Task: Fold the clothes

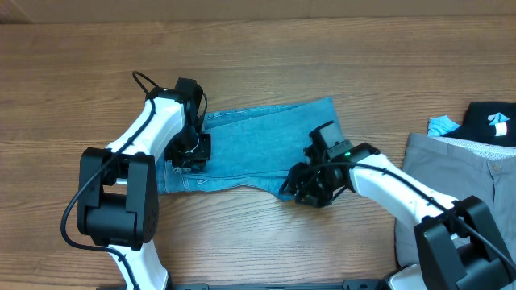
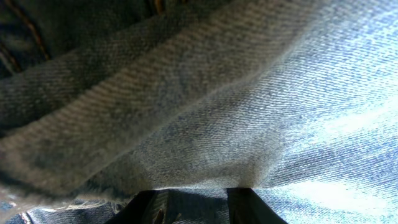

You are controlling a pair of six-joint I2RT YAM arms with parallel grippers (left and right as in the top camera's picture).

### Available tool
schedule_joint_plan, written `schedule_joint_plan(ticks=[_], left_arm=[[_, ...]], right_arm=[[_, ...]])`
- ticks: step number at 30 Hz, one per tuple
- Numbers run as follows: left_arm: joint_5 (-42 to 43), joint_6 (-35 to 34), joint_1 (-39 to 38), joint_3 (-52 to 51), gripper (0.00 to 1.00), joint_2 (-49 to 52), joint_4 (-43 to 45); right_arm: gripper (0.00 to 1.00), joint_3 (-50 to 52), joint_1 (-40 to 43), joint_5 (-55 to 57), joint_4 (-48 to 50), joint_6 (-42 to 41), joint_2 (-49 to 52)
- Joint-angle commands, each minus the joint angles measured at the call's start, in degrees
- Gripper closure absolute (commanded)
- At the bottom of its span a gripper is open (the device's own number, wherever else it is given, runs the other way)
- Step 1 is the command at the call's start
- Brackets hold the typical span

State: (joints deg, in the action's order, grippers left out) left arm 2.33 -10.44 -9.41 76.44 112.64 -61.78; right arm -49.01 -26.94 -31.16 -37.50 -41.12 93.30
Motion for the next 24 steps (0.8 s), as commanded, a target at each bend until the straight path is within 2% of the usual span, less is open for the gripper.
schedule_joint_plan(ticks=[1,5,7,9,12,14,17,18,24], left_arm=[[-2.3,-0.9,0.0,0.0,0.65,0.6,0.4],[-2.3,-0.9,0.1,0.0,0.65,0.6,0.4],[-2.3,-0.9,0.1,0.0,0.65,0.6,0.4],[-2.4,-0.9,0.1,0.0,0.65,0.6,0.4],[-2.4,-0.7,0.1,0.0,0.64,0.6,0.4],[-2.4,-0.7,0.1,0.0,0.65,0.6,0.4],[-2.4,-0.7,0.1,0.0,0.64,0.6,0.5],[-2.4,-0.7,0.1,0.0,0.64,0.6,0.6],[-2.4,-0.7,0.1,0.0,0.64,0.6,0.5]], right_arm=[[0.48,1.9,-2.0,2.1,2.4,-12.1,0.0],[0.50,1.9,-3.3,6.0,4.3,-14.2,0.1],[0.61,1.9,-3.3,9.3,6.4,-14.4,0.1],[0.68,1.9,-3.3,12.2,7.5,-14.4,0.1],[0.67,1.9,-3.8,11.6,7.8,-14.4,0.1],[0.61,1.9,-4.6,11.6,7.7,-14.4,0.1],[0.59,1.9,-7.0,11.6,8.7,-14.4,0.1],[0.55,1.9,-8.3,11.7,9.7,-14.4,0.1],[0.56,2.2,-9.9,15.1,9.1,-16.9,0.1]])
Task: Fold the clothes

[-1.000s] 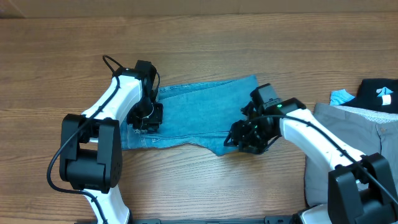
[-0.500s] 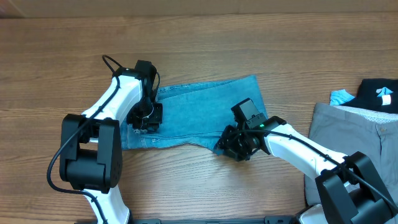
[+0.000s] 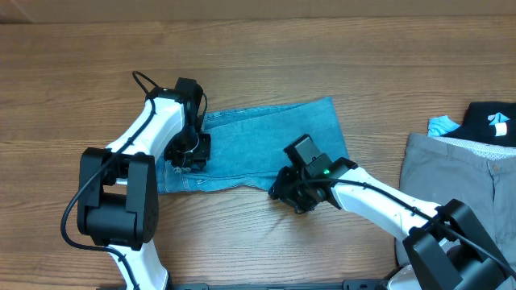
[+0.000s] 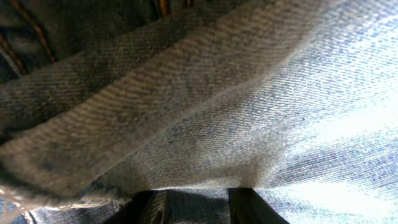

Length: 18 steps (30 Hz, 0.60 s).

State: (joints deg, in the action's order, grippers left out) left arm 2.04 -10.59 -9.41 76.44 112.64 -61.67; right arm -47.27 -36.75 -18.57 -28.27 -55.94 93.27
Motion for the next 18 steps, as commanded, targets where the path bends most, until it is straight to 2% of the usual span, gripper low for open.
schedule_joint_plan(ticks=[1,7,9,16,17,18], left_arm=[[-2.1,-0.5,0.1,0.0,0.64,0.6,0.4],[-2.1,-0.1,0.1,0.0,0.64,0.6,0.4],[-2.1,-0.1,0.1,0.0,0.64,0.6,0.4],[-2.1,-0.1,0.1,0.0,0.63,0.6,0.4],[-2.1,-0.1,0.1,0.0,0.63,0.6,0.4],[-2.1,-0.1,0.1,0.0,0.63,0.6,0.4]], right_arm=[[0.56,0.8,0.0,2.7,0.0,-3.1,0.2],[0.57,3.0,0.2,3.8,2.2,-7.3,0.3],[0.64,3.1,0.2,4.1,3.0,-8.1,0.3],[0.72,3.7,0.2,6.1,5.8,-8.6,0.5],[0.76,4.0,0.2,6.1,6.6,-8.7,0.7],[0.89,4.1,0.2,5.9,6.7,-8.6,1.0]])
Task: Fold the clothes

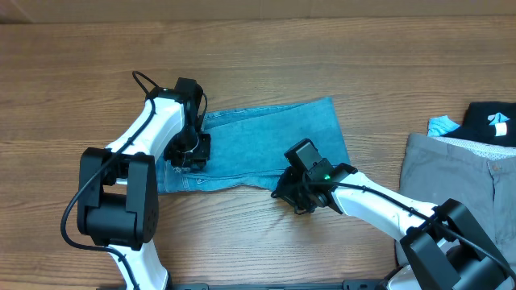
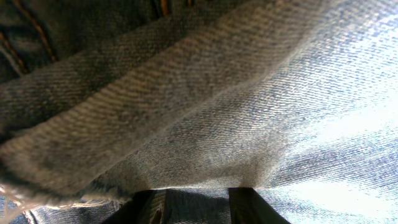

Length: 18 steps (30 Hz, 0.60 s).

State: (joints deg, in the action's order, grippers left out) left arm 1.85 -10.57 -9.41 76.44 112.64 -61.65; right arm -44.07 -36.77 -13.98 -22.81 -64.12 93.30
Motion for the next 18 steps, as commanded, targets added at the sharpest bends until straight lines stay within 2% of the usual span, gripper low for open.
schedule_joint_plan(ticks=[1,4,8,10,11,12,13,15,18], left_arm=[[-2.0,-0.2,0.1,0.0,0.63,0.6,0.4],[-2.4,0.3,0.1,0.0,0.61,0.6,0.2],[-2.9,0.9,0.1,0.0,0.60,0.6,0.0],[-4.6,0.9,0.1,0.0,0.60,0.6,-0.5],[-5.1,0.9,0.1,0.0,0.60,0.6,-0.6],[-5.5,0.9,0.1,0.0,0.61,0.6,-0.6],[-5.5,0.9,0.1,0.0,0.61,0.6,-0.6],[-5.4,0.7,0.5,0.6,0.62,0.6,-1.7],[-4.9,0.6,1.7,3.1,0.64,0.1,-5.4]], right_arm=[[0.94,0.9,0.2,0.9,1.2,-0.4,1.0],[0.96,0.3,0.7,-2.0,-2.0,1.9,0.5],[0.96,-4.1,4.9,-1.6,-18.7,8.6,-2.5],[0.96,-7.4,8.1,-0.9,-29.5,17.2,-4.2],[0.95,-7.7,8.7,-1.3,-31.5,19.1,-4.3],[0.70,-7.8,9.2,-2.4,-33.3,20.9,-4.3],[0.64,-7.8,9.2,-2.8,-33.9,21.9,-4.3],[0.62,-7.8,9.2,-2.2,-35.6,23.9,-4.3],[0.69,-7.8,10.1,-2.0,-34.4,23.9,-4.4]])
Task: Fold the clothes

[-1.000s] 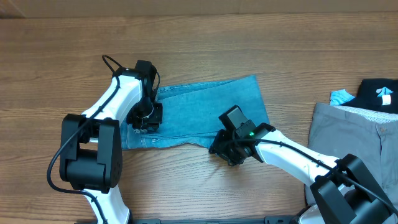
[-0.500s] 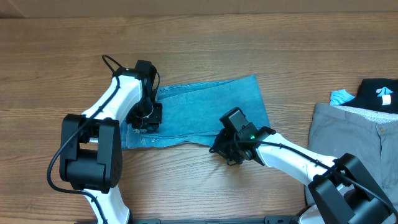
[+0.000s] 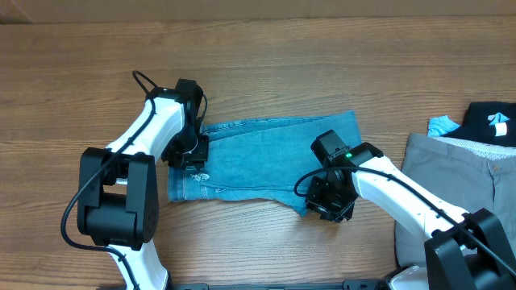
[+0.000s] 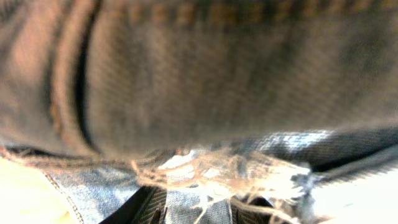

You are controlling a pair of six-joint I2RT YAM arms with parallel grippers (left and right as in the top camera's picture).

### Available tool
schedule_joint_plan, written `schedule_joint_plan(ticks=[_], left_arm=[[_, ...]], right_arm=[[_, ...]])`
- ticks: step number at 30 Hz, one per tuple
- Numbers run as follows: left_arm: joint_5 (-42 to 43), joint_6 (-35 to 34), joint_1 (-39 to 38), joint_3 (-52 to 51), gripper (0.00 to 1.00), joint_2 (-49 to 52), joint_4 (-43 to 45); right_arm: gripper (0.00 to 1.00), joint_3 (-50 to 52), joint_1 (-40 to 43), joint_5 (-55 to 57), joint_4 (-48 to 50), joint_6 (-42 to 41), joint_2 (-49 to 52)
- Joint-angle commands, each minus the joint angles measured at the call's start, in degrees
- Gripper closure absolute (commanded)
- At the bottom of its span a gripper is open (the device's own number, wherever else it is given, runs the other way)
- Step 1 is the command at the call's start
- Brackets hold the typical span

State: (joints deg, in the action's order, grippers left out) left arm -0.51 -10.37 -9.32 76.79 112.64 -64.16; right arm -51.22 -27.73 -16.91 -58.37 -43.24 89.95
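Observation:
A pair of blue jeans [image 3: 258,157] lies folded lengthwise across the middle of the wooden table. My left gripper [image 3: 191,157] sits at the waist end on the left, shut on the denim. In the left wrist view the denim [image 4: 205,81] fills the frame with a stitched seam above and a frayed patch [image 4: 217,171] below; cloth lies between the two dark fingers [image 4: 144,208]. My right gripper [image 3: 324,205] is shut on the jeans' lower right corner, its jaws hidden under the wrist.
A grey garment [image 3: 451,185] lies at the right edge of the table. Behind it are a black garment with a white mark [image 3: 492,121] and a light blue piece [image 3: 442,125]. Bare wood [image 3: 258,64] surrounds the jeans.
My right gripper has moved to the right with the jeans' corner, and the whole garment has shifted right and looks flatter. The left wrist view has changed from smooth denim to seam and frayed threads.
My left gripper stayed on the waist end throughout. My right gripper was on the lower right edge of the jeans, then further left at the hem for two moments, and now stands further right with the cloth stretched out.

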Motion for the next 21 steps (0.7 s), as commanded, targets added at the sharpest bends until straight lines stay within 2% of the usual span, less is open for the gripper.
schedule_joint_plan(ticks=[1,5,6,9,12,13,14,17,21], left_arm=[[-2.5,0.5,1.8,3.2,0.64,0.0,-3.5],[-2.5,1.2,4.1,10.1,0.60,-1.4,-10.9],[-2.7,1.4,4.6,11.6,0.59,-1.6,-12.2],[-3.3,1.4,6.9,15.8,0.55,-2.0,-14.8],[-2.3,1.1,11.3,17.5,0.44,-2.2,-15.3],[-0.6,1.1,12.7,17.5,0.42,-2.2,-15.2],[4.2,1.8,15.1,16.9,0.32,-2.1,-14.5],[13.5,6.1,18.6,15.0,0.26,-2.1,-12.9],[20.8,10.3,20.9,10.6,0.20,-2.1,-9.7]], right_arm=[[0.72,-0.7,1.2,1.0,1.5,3.0,-1.2],[0.92,-0.7,2.5,0.8,6.1,5.2,-2.4],[0.94,-0.7,2.5,0.8,7.2,5.4,-2.6],[0.93,-0.7,2.5,0.0,10.9,6.0,-2.9],[0.95,-0.7,2.5,-1.9,15.1,6.0,-2.9],[0.96,-0.6,2.5,-2.8,16.6,6.0,-2.9],[0.96,-0.6,2.5,-3.8,19.7,5.9,-2.9],[0.96,-0.5,2.5,-3.5,23.8,5.0,-2.0],[0.96,-0.5,2.5,-2.7,26.0,0.7,1.9]])
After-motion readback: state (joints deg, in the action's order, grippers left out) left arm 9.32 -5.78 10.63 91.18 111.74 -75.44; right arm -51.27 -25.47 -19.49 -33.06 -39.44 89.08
